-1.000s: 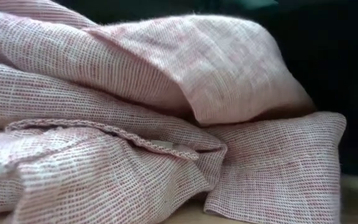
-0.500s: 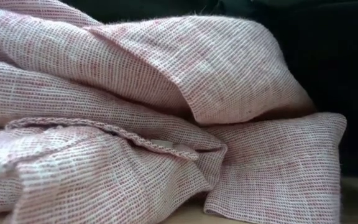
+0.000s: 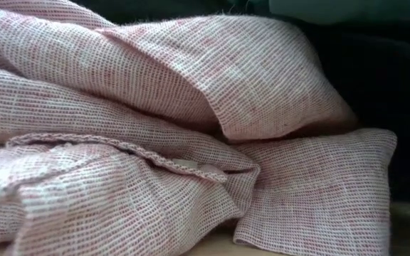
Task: Sort clothes
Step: Put the gray pants into the blue bin
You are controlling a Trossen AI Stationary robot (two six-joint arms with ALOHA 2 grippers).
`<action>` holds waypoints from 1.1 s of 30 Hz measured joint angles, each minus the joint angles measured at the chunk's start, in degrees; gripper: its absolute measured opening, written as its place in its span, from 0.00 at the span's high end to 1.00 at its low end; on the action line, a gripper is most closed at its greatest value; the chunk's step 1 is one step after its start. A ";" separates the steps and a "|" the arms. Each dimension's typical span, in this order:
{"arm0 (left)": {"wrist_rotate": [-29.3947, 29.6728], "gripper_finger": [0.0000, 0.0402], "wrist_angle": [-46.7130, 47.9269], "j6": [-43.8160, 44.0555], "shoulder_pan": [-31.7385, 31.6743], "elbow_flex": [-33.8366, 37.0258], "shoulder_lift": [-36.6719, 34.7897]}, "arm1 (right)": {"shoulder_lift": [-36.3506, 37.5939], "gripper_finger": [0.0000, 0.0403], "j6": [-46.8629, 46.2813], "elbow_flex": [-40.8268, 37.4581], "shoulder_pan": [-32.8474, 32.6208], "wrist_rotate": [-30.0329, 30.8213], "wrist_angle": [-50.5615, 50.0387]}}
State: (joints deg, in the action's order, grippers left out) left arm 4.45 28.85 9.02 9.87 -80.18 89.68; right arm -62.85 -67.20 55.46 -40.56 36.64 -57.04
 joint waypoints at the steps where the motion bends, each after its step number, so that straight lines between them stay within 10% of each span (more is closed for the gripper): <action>1: 0.29 1.00 -0.63 0.02 -0.02 0.01 -0.28 | 0.00 0.74 0.02 0.00 0.00 0.00 0.00; 33: 8.24 1.00 -6.24 -1.49 -0.11 0.02 -4.65 | -0.03 0.74 22.34 0.02 7.01 1.47 18.69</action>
State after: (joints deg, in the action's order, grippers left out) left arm 12.69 22.61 7.53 9.76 -80.16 85.03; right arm -62.88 -44.86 55.48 -33.55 38.11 -38.35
